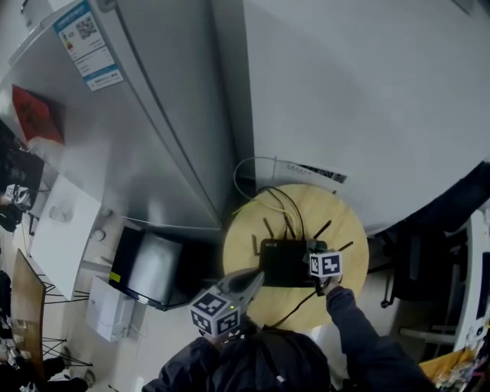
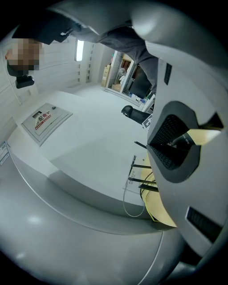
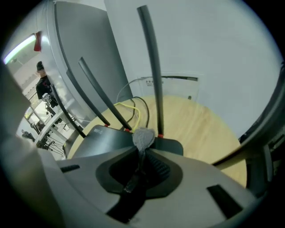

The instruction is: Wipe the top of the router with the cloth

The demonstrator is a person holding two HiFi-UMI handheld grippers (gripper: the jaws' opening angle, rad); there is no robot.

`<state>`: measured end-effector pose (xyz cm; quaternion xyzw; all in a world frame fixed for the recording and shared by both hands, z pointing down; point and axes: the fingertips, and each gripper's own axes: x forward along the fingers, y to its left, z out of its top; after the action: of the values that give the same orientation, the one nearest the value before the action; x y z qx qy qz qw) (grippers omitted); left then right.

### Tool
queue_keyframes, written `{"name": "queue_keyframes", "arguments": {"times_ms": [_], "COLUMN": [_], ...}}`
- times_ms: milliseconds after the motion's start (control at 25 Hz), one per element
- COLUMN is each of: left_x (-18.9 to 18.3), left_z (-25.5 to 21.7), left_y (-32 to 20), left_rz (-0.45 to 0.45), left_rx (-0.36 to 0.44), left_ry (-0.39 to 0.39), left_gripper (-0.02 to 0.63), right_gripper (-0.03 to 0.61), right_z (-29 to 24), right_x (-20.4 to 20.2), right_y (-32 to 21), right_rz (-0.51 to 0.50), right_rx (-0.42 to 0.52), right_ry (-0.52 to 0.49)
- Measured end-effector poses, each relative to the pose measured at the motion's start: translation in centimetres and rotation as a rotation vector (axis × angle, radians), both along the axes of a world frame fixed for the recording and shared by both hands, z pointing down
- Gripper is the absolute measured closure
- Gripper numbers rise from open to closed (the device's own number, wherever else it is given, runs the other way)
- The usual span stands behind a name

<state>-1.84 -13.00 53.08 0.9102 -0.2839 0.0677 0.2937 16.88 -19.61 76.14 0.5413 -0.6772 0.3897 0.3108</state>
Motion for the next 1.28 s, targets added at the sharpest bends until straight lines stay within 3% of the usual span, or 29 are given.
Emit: {"name": "queue_keyframes", "arguments": {"times_ms": [240,440,560,840,1000,1280], "left_x": [-0.2,-1.1,-1.9,-4.3,-5.5,-5.9], "left_z": [-0.3,-0.1,-0.2,-0.5,-0.4,-0.6], "left_y": [0.4,1.1,1.3,1.8,2.4,2.9], "left_rz": [-0.009,-0.031,-0.051,-0.111,-0.136,-0.144], "left_rx": [0.007,0.003,0.003,0.006,0.004,0.008], "left_ry": [0.004,0.000,-0.004,-0.020,-0.032,-0.023], "left_gripper": [0.621,0.620,0.621,0.620,0.620,0.620], "right_gripper": [0.505,0.506,0.506,0.506,0.506,0.506], "right_z": [0.1,-0.8,-1.7,-2.2,-1.4,-0.5], "right_x": [2.6,1.8,-1.8,-14.2,-18.3,-14.5], "right_y": [1.0,0.9,0.7,1.4,2.1,2.7], "right_rz": [0.059,0.095,0.044,-0.132,-0.210,-0.195], "right_rx": [-0.003,0.040,0.073,0.062,0.035,0.005], "right_ry": [0.035,0.000,-0.044,-0.163,-0.161,-0.111]}}
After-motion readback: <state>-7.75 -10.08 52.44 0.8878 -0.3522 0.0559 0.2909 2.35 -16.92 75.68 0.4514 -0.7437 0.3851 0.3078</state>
